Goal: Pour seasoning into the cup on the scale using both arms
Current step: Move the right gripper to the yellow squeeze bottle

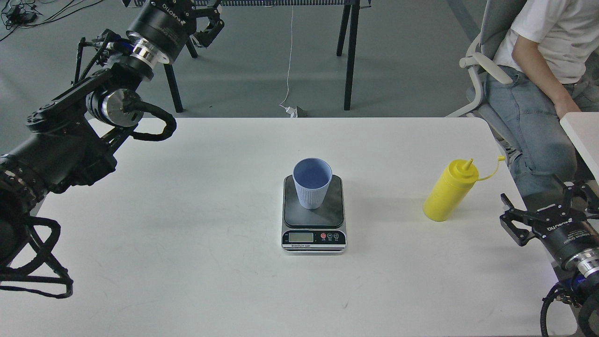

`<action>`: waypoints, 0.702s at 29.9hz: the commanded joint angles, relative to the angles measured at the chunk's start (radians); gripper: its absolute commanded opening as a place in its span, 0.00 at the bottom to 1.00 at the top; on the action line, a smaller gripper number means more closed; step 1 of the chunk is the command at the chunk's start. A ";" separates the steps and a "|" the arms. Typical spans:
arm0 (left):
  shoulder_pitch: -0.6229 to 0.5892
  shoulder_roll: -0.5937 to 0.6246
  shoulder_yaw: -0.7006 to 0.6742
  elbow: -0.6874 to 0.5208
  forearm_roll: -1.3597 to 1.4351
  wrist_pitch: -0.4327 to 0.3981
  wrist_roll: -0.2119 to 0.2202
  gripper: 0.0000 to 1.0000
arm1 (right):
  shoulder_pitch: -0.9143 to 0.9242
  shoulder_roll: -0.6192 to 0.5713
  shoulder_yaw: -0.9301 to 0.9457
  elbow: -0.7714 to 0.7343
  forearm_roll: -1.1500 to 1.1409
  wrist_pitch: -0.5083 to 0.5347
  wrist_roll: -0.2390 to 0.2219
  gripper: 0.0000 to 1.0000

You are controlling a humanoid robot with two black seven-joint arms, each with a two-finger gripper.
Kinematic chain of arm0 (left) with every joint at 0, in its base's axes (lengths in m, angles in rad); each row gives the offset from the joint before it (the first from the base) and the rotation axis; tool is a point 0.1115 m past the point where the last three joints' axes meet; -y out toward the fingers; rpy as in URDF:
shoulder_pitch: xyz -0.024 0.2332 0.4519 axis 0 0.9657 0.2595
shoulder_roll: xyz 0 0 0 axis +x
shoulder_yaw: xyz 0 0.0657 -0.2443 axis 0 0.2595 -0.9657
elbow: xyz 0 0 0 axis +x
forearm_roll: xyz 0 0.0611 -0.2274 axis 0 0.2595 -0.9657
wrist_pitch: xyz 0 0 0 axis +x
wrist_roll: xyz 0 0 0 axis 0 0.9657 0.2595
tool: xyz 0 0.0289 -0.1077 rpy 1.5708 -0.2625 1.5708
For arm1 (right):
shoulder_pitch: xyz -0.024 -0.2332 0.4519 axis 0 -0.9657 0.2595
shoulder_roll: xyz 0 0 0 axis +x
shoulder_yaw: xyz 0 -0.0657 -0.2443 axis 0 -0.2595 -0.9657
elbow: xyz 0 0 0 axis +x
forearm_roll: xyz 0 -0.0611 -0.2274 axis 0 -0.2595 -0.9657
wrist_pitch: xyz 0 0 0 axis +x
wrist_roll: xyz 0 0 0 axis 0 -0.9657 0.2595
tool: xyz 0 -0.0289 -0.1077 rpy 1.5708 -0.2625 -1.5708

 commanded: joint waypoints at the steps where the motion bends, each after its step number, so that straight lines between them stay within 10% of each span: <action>1: 0.000 0.000 0.000 -0.001 0.000 0.001 0.000 1.00 | -0.032 0.059 -0.005 0.038 -0.003 0.000 0.001 1.00; 21: 0.003 0.000 0.008 0.003 0.008 0.010 0.000 1.00 | 0.048 0.297 -0.010 -0.064 0.018 0.000 -0.010 1.00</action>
